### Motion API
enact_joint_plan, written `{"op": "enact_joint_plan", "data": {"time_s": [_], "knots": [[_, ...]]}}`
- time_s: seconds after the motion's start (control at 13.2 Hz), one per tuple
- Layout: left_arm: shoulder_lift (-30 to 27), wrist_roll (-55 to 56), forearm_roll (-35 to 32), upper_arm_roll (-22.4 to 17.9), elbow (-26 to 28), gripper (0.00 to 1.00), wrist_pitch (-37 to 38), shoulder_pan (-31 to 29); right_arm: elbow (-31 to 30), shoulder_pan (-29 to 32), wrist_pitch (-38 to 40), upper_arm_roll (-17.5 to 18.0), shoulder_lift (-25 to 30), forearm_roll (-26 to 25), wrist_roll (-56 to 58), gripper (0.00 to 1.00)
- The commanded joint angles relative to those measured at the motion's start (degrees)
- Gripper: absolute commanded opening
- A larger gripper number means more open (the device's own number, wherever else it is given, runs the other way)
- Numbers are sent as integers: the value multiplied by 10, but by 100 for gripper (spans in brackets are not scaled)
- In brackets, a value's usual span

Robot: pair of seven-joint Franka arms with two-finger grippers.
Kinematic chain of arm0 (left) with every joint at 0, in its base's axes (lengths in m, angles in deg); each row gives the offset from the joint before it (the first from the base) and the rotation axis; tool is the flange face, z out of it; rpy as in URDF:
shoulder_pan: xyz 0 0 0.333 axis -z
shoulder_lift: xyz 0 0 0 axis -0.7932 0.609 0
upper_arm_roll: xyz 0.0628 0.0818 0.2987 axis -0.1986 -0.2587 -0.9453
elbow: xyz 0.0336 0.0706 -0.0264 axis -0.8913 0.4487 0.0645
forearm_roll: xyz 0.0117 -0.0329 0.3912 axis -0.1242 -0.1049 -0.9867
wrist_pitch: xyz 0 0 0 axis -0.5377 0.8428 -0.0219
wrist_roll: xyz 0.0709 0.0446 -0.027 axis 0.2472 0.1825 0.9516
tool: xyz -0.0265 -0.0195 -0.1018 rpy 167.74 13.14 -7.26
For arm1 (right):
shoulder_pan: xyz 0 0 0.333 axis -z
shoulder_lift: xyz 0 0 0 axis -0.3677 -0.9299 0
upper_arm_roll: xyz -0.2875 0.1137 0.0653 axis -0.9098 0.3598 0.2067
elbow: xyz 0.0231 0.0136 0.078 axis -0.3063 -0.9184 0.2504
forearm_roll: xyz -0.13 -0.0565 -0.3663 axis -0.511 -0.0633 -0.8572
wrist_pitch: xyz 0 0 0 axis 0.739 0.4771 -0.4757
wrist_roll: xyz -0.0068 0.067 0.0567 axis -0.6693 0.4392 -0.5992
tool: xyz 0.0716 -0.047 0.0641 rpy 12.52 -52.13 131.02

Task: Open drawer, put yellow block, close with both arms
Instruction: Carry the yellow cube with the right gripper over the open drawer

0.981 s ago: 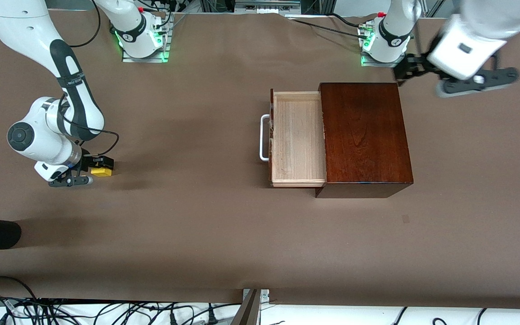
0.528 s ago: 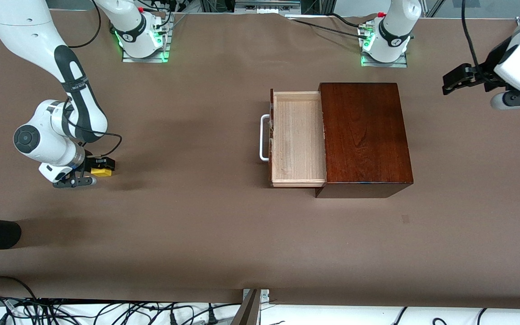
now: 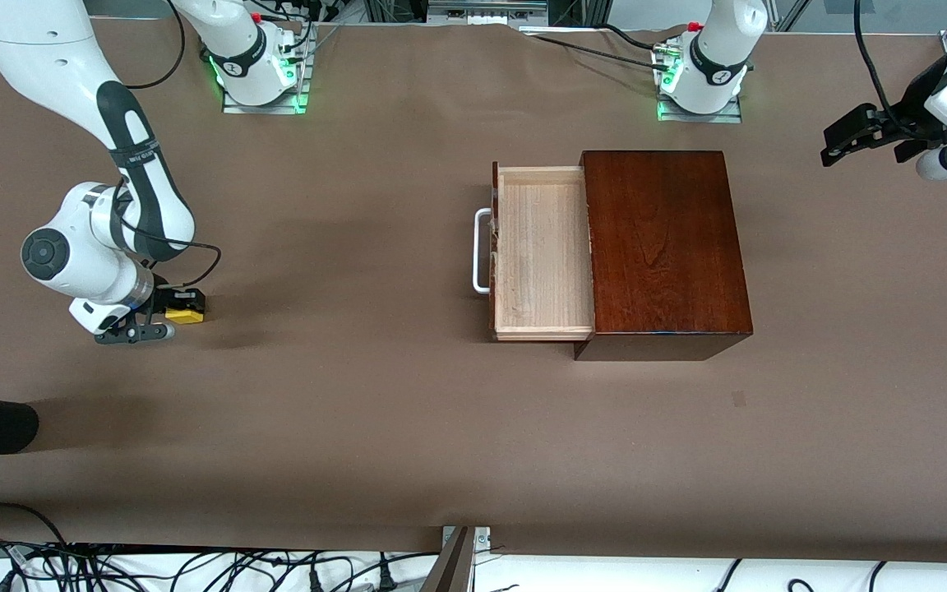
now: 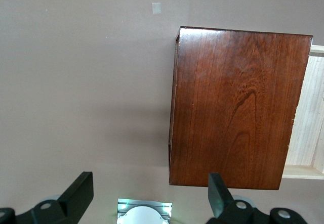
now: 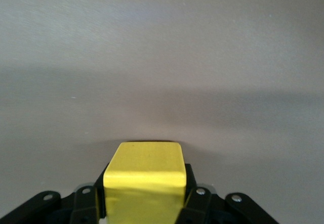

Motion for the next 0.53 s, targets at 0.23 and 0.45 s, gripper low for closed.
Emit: {"op": "enact_joint_plan", "data": {"time_s": [0.23, 0.45], "knots": [[-18, -17, -6, -7, 14, 100, -14, -2, 103, -1, 205, 4, 95, 7, 10, 0], [-11, -17, -8, -7, -1, 100, -15, -2, 169, -21, 290, 4, 113, -1, 10, 0]]}}
